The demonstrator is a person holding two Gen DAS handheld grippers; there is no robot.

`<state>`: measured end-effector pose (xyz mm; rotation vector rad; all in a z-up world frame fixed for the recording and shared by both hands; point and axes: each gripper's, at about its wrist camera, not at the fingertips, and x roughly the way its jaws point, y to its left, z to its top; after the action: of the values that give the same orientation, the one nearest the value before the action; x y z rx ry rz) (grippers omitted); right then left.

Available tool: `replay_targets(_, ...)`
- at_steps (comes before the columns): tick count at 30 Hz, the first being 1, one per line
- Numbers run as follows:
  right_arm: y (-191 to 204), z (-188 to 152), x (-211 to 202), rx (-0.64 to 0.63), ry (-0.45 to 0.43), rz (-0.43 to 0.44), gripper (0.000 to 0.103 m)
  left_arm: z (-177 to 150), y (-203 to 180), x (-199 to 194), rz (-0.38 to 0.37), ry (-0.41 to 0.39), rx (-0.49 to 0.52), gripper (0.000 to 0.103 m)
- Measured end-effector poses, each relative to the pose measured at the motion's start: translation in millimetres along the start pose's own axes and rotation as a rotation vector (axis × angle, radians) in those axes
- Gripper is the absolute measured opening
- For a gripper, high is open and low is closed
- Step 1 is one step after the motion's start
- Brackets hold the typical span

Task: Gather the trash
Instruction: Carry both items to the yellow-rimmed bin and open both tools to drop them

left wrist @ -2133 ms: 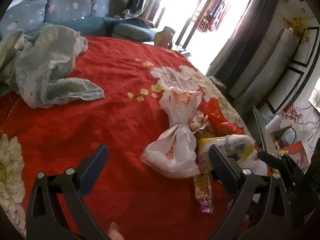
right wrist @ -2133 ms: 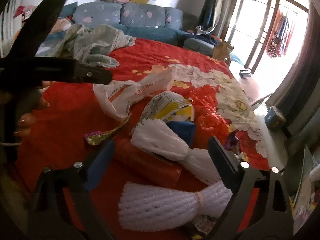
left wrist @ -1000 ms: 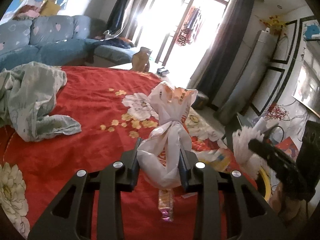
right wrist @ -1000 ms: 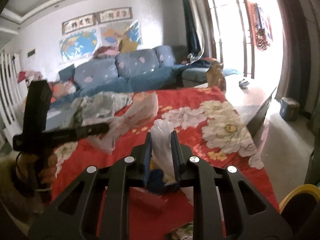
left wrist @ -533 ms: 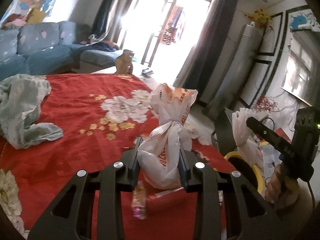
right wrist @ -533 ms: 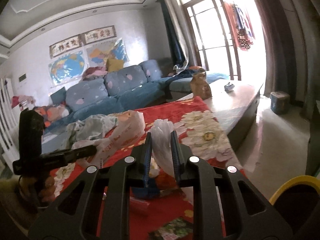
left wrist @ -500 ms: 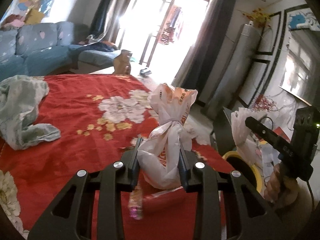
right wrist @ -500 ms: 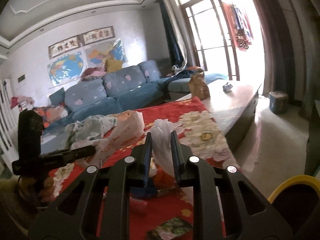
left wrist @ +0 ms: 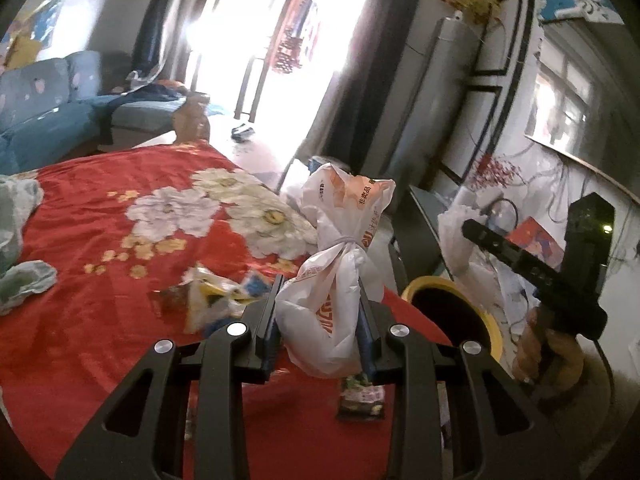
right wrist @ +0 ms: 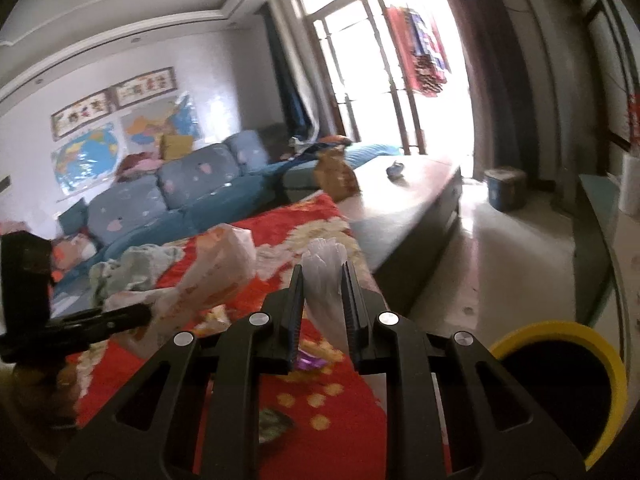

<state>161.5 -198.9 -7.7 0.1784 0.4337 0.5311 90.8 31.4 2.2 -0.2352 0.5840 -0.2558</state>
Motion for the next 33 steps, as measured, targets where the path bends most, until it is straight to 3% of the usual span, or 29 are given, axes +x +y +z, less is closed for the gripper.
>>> replay_targets(23,-78,-27,-7,0.188,0.029,-0.192,0.014,-19,-66,63,-0.118,0.122,0.101,0.03)
replay_targets(33,-125,-65,-18,0.358,0.083,-0.308,0.014,-30,-104,99,-0.178,0.223,0.169,0.03)
